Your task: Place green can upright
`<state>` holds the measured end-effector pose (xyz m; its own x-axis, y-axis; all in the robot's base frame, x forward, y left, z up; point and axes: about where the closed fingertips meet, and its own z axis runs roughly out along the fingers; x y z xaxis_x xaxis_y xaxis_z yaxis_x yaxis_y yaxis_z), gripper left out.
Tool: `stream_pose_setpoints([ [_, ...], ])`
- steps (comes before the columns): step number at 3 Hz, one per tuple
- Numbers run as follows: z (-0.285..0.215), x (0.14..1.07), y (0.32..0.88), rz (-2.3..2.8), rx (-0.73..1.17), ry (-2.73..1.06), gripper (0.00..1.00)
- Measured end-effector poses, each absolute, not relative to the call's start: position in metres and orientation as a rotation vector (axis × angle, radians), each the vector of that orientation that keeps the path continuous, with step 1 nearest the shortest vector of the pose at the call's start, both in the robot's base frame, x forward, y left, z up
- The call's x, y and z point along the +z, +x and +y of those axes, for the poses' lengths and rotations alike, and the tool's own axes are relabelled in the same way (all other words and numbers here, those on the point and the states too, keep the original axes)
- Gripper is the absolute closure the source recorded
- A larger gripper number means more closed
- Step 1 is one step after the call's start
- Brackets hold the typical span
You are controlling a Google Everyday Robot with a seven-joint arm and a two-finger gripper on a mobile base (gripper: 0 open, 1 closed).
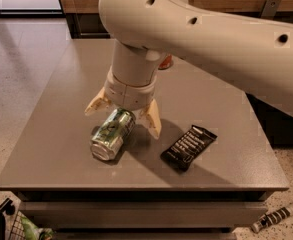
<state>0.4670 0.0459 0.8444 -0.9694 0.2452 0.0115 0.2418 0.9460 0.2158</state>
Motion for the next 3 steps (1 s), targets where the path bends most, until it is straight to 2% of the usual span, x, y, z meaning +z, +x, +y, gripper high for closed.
stream_pose_setpoints([
  [3,0.0479,0.8489,0.4667,3.066,0.353,0.351,0.83],
])
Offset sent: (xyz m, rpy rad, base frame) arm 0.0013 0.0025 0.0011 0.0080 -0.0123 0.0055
